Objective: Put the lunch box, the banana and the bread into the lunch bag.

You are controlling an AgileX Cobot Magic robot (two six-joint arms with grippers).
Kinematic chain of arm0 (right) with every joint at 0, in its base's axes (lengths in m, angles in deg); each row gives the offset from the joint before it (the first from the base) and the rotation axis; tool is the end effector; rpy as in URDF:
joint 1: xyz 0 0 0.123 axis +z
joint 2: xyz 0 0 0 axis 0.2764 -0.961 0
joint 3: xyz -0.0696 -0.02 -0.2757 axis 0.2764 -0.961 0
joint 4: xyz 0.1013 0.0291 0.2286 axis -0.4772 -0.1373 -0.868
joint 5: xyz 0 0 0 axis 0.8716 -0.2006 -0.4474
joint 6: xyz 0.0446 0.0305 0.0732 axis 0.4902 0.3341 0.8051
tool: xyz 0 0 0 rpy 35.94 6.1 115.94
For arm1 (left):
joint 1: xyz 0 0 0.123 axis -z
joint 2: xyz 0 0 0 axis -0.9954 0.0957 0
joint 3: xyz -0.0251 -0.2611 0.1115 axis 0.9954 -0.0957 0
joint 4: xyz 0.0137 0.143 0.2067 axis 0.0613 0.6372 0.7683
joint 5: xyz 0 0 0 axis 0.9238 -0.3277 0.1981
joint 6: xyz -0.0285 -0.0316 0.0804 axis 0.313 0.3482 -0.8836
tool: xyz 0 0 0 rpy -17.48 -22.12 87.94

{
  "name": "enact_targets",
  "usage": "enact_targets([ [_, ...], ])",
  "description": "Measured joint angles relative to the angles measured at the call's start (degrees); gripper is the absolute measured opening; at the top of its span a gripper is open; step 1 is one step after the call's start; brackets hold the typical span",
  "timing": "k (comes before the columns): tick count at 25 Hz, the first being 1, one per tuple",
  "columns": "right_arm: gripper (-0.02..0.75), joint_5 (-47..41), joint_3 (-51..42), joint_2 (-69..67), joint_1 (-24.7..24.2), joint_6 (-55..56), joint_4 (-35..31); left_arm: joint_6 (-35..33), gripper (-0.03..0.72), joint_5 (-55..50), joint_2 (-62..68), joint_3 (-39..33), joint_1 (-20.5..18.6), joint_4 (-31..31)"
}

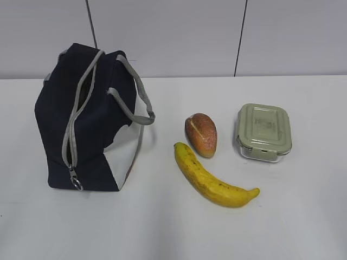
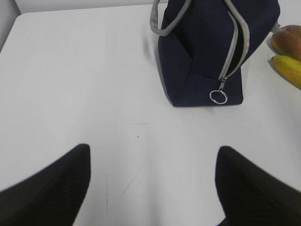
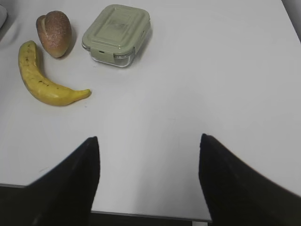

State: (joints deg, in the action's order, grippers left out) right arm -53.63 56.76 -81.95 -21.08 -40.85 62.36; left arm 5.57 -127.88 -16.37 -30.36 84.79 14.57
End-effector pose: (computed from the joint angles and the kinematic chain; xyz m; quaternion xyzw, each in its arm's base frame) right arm -0.0118 0.0038 0.2719 -0.0401 0.8670 -0.0488 0.4942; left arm -0.0133 -0.0048 0.2798 0.0484 0.8538 -0.0048 0.5184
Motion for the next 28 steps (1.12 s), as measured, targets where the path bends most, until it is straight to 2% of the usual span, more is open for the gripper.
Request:
enact_targets([
  [17, 0.491, 0.0, 0.0, 0.0, 0.0, 0.0, 0.0, 0.0, 0.542, -0.5, 1.8, 0.5, 0.0, -0.1],
  [23, 0.491, 0.0, 0.0, 0.0, 0.0, 0.0, 0.0, 0.6, 0.542, -0.2, 13.0, 8.8, 0.0, -0.5],
  [28, 0.491, 0.0, 0.0, 0.0, 0.0, 0.0, 0.0, 0.6, 0.542, 0.6, 27.6, 18.2, 0.0, -5.1],
])
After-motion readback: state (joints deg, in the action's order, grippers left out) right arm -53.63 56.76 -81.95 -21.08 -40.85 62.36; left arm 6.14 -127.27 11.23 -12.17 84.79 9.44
